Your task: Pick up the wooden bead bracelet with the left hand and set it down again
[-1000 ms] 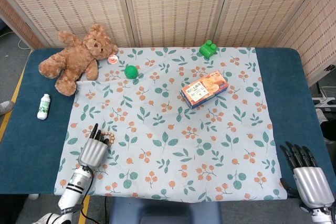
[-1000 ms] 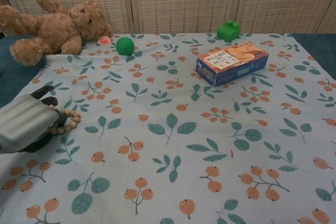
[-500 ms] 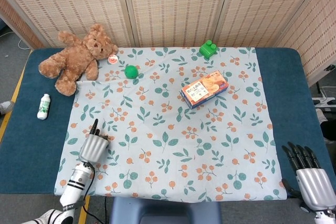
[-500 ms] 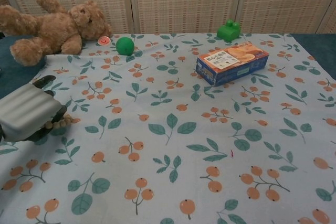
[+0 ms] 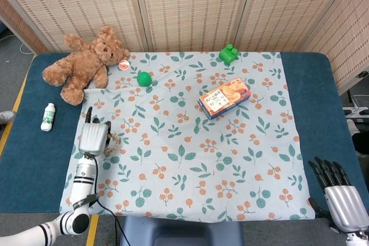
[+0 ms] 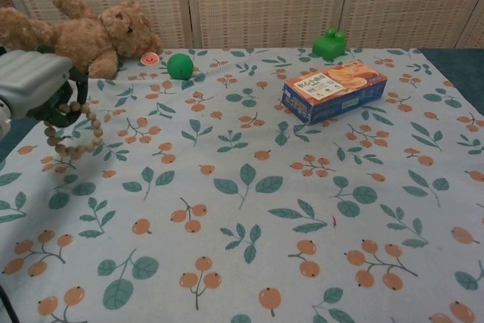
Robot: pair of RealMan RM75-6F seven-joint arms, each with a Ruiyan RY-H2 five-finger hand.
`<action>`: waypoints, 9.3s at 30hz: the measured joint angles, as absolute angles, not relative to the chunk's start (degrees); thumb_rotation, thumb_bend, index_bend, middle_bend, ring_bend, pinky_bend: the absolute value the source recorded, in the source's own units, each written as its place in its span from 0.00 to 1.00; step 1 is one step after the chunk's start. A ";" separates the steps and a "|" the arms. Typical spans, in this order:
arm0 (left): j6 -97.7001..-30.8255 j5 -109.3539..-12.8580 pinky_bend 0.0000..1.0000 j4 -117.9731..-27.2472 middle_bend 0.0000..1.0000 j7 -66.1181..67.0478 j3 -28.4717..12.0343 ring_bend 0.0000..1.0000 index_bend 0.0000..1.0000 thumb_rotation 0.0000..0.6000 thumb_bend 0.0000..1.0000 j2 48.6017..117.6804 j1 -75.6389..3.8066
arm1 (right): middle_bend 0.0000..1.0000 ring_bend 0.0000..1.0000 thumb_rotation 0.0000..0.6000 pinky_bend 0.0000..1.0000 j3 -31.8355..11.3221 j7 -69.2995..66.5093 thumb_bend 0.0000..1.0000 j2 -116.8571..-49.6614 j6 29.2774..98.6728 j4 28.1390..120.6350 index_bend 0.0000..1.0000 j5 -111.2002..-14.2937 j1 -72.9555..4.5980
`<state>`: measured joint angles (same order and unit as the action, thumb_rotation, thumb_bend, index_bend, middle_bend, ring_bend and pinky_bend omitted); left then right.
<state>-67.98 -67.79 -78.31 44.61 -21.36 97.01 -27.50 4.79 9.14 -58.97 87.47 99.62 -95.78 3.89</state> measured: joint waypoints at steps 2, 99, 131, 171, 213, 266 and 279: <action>-67.89 -66.37 0.02 -80.01 0.79 44.54 -23.07 0.39 0.80 1.00 0.85 96.60 -27.71 | 0.00 0.00 1.00 0.00 4.83 9.03 0.22 -58.89 87.68 99.65 0.00 -95.96 3.94; -3.69 -34.12 0.03 -94.97 0.61 -28.68 -43.56 0.29 0.60 0.74 0.97 71.13 -20.03 | 0.00 0.00 1.00 0.00 5.45 11.21 0.22 -59.61 87.32 99.80 0.00 -96.76 3.99; 0.94 -41.15 0.02 -94.91 0.52 -32.00 -45.76 0.25 0.50 0.38 0.75 72.86 -18.13 | 0.00 0.00 1.00 0.00 5.63 10.29 0.22 -59.13 88.07 99.69 0.00 -97.46 4.32; 3.39 -42.90 0.03 -95.89 0.51 -32.28 -48.08 0.25 0.48 0.00 0.37 74.16 -16.07 | 0.00 0.00 1.00 0.00 5.76 10.09 0.22 -59.01 88.45 99.57 0.00 -98.02 4.63; -18.40 -71.53 0.02 -91.18 0.07 -4.94 -31.69 0.03 0.00 1.00 0.44 81.63 -14.53 | 0.00 0.00 1.00 0.00 5.94 11.03 0.22 -59.19 87.44 99.96 0.00 -97.84 4.40; -61.78 -91.96 0.10 -91.44 0.10 2.43 -5.63 0.10 0.00 0.82 0.49 79.74 -24.32 | 0.00 0.00 1.00 0.00 6.33 10.67 0.22 -58.91 88.28 100.20 0.00 -98.67 5.01; -83.64 -102.66 0.12 -92.01 0.00 4.06 4.69 0.03 0.00 0.75 0.46 72.01 -11.85 | 0.00 0.00 1.00 0.00 5.95 12.17 0.22 -60.21 89.78 99.42 0.00 -99.24 5.67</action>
